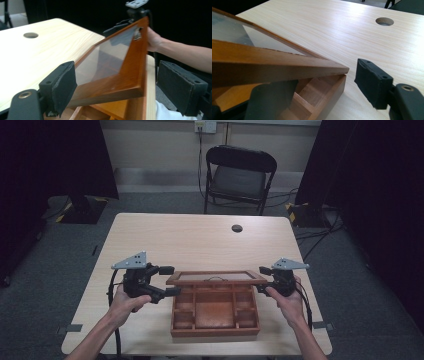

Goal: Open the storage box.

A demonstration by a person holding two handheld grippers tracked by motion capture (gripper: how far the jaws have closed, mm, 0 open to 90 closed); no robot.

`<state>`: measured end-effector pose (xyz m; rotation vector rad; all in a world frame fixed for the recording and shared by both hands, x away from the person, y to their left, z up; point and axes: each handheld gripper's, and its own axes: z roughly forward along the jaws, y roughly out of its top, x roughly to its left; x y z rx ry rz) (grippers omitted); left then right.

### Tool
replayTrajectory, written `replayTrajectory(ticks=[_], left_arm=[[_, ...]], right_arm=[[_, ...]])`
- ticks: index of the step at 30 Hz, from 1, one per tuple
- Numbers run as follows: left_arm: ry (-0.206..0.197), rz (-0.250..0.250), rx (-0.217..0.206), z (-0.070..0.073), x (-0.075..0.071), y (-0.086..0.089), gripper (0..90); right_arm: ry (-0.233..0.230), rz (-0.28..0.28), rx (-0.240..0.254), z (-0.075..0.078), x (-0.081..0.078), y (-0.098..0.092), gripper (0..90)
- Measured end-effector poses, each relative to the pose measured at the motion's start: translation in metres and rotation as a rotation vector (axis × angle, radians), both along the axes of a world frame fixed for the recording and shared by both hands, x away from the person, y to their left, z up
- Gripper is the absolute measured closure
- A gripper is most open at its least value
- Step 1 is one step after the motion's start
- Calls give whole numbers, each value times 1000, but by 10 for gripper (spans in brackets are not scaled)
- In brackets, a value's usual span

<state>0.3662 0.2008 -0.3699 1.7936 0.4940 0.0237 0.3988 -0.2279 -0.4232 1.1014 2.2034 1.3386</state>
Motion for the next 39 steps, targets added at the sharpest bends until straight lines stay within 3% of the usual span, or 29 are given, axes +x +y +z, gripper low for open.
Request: replayTrajectory(ticks=[3, 9, 12, 16, 18, 20, 22, 23, 25, 33, 39], left_arm=[[-17, 8, -27, 5, 0, 0, 156], [-34, -19, 5, 6, -2, -4, 154], [-46, 17, 50, 4, -3, -7, 157], [-27, 82, 85, -5, 8, -7, 179], [-30, 93, 77, -9, 12, -6, 295], [-17, 134, 65, -13, 18, -4, 367], [-12, 123, 56, -16, 22, -3, 452], [-12, 125, 57, -17, 22, -4, 452], [-31, 115, 71, -18, 22, -5, 505], [-21, 124, 61, -17, 25, -5, 519], [1, 140, 78, -22, 34, -5, 517]], right_arm=[[1, 4, 6, 1, 1, 1, 388], [-10, 39, 23, 4, 4, 4, 468], [-28, 38, 18, 6, 5, 6, 476], [-31, 33, 30, 8, 5, 5, 514], [-27, 30, 34, 9, 5, 3, 533], [-24, 27, 37, 9, 4, 3, 535], [-27, 30, 40, 9, 3, 2, 542], [-27, 30, 40, 9, 3, 2, 542], [-31, 32, 44, 9, 3, 2, 540], [-29, 65, 54, 6, 13, 4, 437], [-42, 58, 43, 7, 13, 6, 442]])
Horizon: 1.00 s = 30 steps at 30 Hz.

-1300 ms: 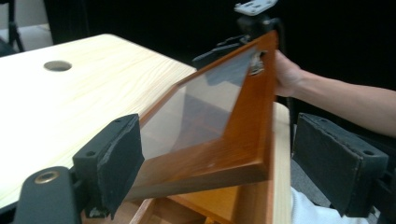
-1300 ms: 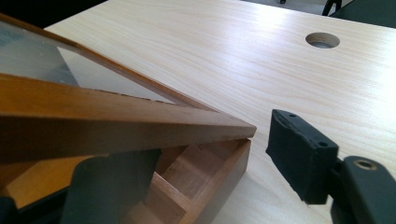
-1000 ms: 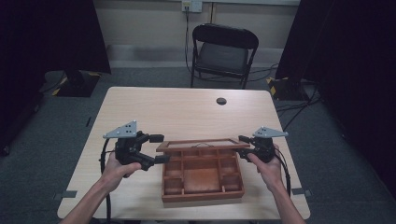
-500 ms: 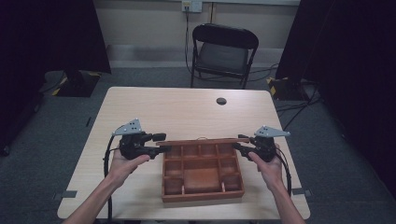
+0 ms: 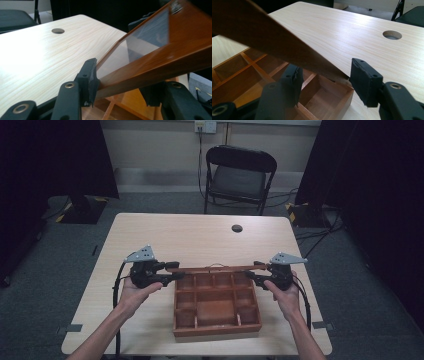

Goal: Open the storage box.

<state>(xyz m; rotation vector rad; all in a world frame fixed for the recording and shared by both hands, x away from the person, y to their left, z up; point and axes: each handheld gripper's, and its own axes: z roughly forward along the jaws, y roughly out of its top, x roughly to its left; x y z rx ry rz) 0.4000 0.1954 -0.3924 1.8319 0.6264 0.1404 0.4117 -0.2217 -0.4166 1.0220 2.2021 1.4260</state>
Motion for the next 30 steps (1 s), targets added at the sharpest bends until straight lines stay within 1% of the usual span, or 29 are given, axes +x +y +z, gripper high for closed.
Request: replayTrajectory(ticks=[2, 4, 6, 7, 8, 9, 10, 11, 14, 16, 17, 18, 20, 22, 23, 26, 27, 28, 30], left_arm=[[-1, -1, 1, -2, 1, 0, 515], [2, -2, 7, -2, 1, 0, 515], [-3, 3, 17, -2, 1, 1, 514], [-3, 2, 9, -3, 2, 1, 513], [-2, -1, 8, -3, 3, 2, 512], [-4, 0, 16, -3, 3, 3, 509], [-4, 1, 8, -3, 3, 3, 508], [-8, 3, 9, -3, 4, 4, 506], [-12, 2, 7, -3, 5, 6, 496], [-9, 11, 3, -3, 6, 7, 491], [-6, 15, -1, -3, 7, 7, 483], [-12, 17, 6, -3, 8, 9, 483], [-9, 27, -4, -3, 10, 9, 476], [-12, 21, -5, -3, 12, 10, 476], [-4, 16, -14, -3, 13, 10, 478], [-7, 14, -16, -3, 16, 10, 485], [-3, 18, -14, -4, 17, 9, 486], [-6, 19, -9, -4, 18, 8, 487], [2, 20, -8, -7, 20, 7, 486]], right_arm=[[-4, -3, 1, 0, -1, 0, 442], [-7, -6, -4, 0, -3, 1, 442], [-6, -4, -4, 1, -4, 1, 442], [-7, -3, 1, 1, -4, 1, 443], [-6, 4, 2, 2, -5, 1, 448], [-7, 11, 1, 3, -6, 1, 449], [-9, 18, 4, 3, -7, 2, 452], [-6, 33, 15, 4, -8, 2, 451], [-14, 45, 12, 5, -10, 8, 451], [-12, 54, 10, 6, -11, 10, 451], [-6, 65, 20, 7, -11, 13, 451], [-6, 65, 20, 7, -11, 13, 451], [12, 74, 34, 8, -12, 16, 456], [13, 75, 34, 8, -12, 17, 455], [14, 71, 34, 8, -11, 17, 455], [17, 57, 49, 7, -9, 17, 437], [17, 51, 51, 6, -9, 17, 422], [17, 42, 53, 6, -8, 17, 411], [12, 26, 52, 5, -7, 16, 365]])
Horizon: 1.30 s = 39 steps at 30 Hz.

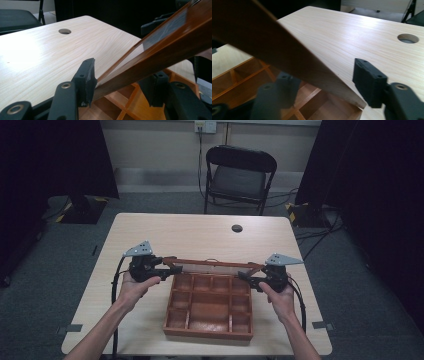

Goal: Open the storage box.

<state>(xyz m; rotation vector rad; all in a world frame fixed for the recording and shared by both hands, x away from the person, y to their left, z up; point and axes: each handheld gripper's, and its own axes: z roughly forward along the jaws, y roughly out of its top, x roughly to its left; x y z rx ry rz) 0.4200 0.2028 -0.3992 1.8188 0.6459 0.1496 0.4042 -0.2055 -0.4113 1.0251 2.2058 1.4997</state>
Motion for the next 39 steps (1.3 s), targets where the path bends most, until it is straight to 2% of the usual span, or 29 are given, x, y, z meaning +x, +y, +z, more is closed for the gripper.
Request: replayTrajectory(ticks=[1, 3, 5, 8, 16, 21, 28, 30, 32, 35, 39], left_arm=[[-3, -2, 8, -1, 1, 0, 484], [4, -3, -4, -3, 2, 0, 488], [3, -11, -3, -4, 4, 0, 505], [11, -18, 22, -8, 6, -3, 536], [24, 10, 29, -13, 12, -4, 551], [31, 25, 14, -13, 17, -5, 565], [37, 33, 20, -18, 21, -3, 575], [44, 34, 10, -18, 22, -3, 575], [60, 31, -25, -20, 24, -1, 575], [48, 36, -7, -19, 24, -2, 579], [51, 44, -5, -20, 26, -2, 580]], right_arm=[[-2, -6, 1, -1, 0, -1, 351], [0, -21, 4, -1, 1, -3, 344], [-2, -39, 8, -2, 1, -4, 363], [-3, -53, 22, -4, 3, -6, 420], [9, -57, 19, -7, 12, -6, 443], [17, -55, 12, -8, 20, -4, 461], [22, -52, 11, -11, 26, -3, 452], [28, -51, 11, -13, 27, -2, 446], [32, -57, 8, -15, 28, 0, 434], [30, -56, 6, -18, 29, 0, 429], [44, -61, 11, -22, 32, 0, 429]])
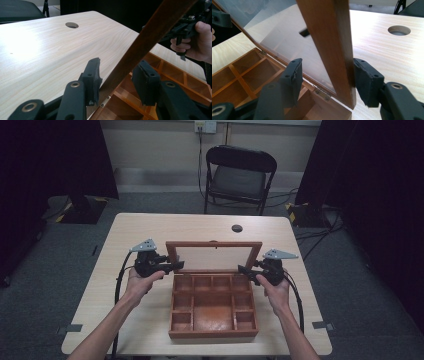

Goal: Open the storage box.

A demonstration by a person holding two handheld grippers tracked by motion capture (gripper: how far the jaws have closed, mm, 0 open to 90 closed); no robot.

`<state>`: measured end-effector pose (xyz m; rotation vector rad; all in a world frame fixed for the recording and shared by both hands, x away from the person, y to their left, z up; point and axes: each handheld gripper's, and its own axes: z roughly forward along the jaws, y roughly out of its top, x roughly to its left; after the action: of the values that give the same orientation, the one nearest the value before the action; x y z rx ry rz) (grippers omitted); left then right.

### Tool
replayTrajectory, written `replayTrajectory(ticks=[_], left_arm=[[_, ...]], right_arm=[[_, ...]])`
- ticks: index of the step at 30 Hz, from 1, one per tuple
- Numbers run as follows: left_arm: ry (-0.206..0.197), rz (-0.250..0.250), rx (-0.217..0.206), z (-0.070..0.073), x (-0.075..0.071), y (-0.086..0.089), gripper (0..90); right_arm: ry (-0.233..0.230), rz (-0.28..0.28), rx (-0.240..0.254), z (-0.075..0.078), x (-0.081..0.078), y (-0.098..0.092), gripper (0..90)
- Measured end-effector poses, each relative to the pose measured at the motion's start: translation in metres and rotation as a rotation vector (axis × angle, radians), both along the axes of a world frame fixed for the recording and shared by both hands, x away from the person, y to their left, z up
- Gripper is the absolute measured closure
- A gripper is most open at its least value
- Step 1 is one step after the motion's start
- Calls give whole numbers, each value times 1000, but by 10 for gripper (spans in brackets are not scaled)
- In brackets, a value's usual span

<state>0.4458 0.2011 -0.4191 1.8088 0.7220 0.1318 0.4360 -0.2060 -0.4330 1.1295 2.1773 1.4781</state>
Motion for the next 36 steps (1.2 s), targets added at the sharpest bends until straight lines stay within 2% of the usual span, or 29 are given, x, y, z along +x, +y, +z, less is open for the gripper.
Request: replayTrajectory(ticks=[2, 5, 12, 20, 21, 26, 28, 36], left_arm=[[7, 3, 24, -3, 2, 0, 582], [18, 4, 18, -8, 3, 1, 577], [32, 15, 49, -14, 5, -2, 584], [40, 15, 47, -15, 8, -1, 594], [38, 14, 55, -15, 8, 0, 594], [33, 13, 45, -16, 10, 0, 598], [31, 16, 55, -16, 11, 0, 598], [30, 55, 53, -18, 15, -3, 599]], right_arm=[[6, 0, -2, -2, 2, 0, 430], [7, 0, -5, -4, 3, 1, 444], [10, 3, -5, -4, 4, 0, 459], [-2, -8, -13, -4, 3, 2, 471], [1, -10, -11, -4, 2, 1, 476], [8, -7, -9, -4, 1, 0, 494], [12, -7, -8, -4, 1, 0, 495], [24, -26, -25, -4, 1, 1, 526]])
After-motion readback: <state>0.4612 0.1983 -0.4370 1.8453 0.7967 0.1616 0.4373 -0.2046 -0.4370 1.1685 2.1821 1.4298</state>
